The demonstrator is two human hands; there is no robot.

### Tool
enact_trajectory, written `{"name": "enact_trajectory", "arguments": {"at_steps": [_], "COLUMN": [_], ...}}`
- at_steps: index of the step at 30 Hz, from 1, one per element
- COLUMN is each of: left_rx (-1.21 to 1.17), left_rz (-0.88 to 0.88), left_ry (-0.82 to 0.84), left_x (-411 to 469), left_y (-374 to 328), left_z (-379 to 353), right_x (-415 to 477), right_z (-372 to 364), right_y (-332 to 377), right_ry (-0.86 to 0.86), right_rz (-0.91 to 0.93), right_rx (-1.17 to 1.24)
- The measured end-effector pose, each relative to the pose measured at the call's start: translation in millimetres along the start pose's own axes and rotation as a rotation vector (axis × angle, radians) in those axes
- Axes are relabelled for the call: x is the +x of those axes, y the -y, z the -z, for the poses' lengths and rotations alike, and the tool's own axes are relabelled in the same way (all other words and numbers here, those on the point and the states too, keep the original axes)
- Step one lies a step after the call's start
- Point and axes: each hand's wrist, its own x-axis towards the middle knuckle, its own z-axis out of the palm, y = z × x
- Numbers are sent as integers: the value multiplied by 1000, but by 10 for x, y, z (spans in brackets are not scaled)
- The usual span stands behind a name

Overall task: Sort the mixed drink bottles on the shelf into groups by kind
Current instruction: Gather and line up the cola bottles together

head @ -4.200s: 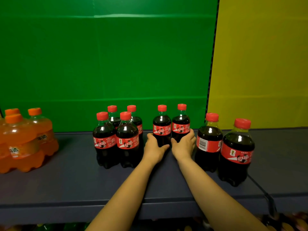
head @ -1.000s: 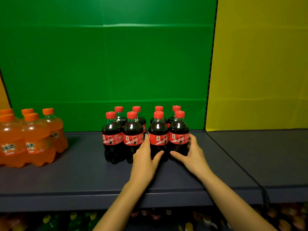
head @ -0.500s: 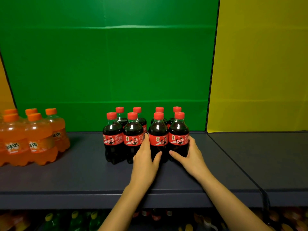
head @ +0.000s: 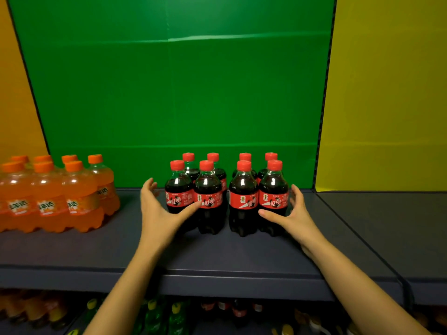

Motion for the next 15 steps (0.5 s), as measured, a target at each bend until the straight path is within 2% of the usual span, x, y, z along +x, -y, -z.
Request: {"name": "enact_trajectory", "arguments": {"at_steps": [2, 5, 9, 15], "left_rx": [-155, -246, -329, -335], "left_rz": [133, 144, 144, 136], "left_ry": [223, 431, 465, 429], "left_x": [166, 328, 375, 375], "left_y": [67, 188, 289, 341], "left_z": [18, 11, -20, -59], "right_x": [32, 45, 44, 83], "right_z": [-37, -90, -104, -110], "right_y": [16, 40, 57, 13], "right_ry": [31, 38, 55, 58], "right_rz": [-8, 22, 48, 55], "right_rx": [44, 72, 91, 69]}}
